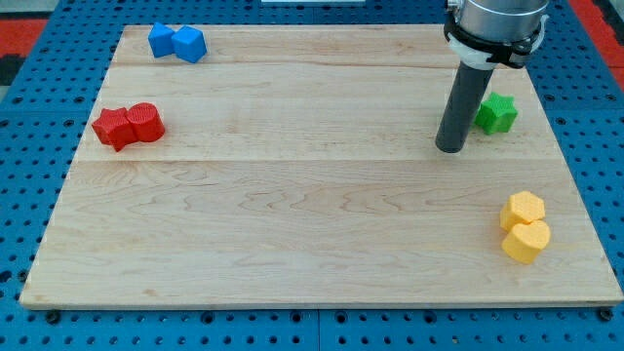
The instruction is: Separate green star from the green circle
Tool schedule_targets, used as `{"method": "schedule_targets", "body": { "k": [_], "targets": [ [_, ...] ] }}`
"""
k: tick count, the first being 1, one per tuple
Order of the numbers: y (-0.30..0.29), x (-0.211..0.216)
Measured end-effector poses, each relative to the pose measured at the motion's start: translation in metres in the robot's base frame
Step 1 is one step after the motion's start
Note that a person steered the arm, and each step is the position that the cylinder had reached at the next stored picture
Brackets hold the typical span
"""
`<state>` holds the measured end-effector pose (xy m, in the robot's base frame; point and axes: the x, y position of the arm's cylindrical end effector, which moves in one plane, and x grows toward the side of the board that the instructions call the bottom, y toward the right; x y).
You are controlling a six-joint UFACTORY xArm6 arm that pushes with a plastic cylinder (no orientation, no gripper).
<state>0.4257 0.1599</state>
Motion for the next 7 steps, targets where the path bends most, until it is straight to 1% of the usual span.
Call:
{"method": "schedule_targets", "body": {
  "k": [2,3,4,6,7],
  "targets": [
    [-0.009,0.008],
    [-0.047,0.016],
    [-0.073,0.008],
    [-0.053,-0.095],
    [0.013,-0.118]
  ]
}}
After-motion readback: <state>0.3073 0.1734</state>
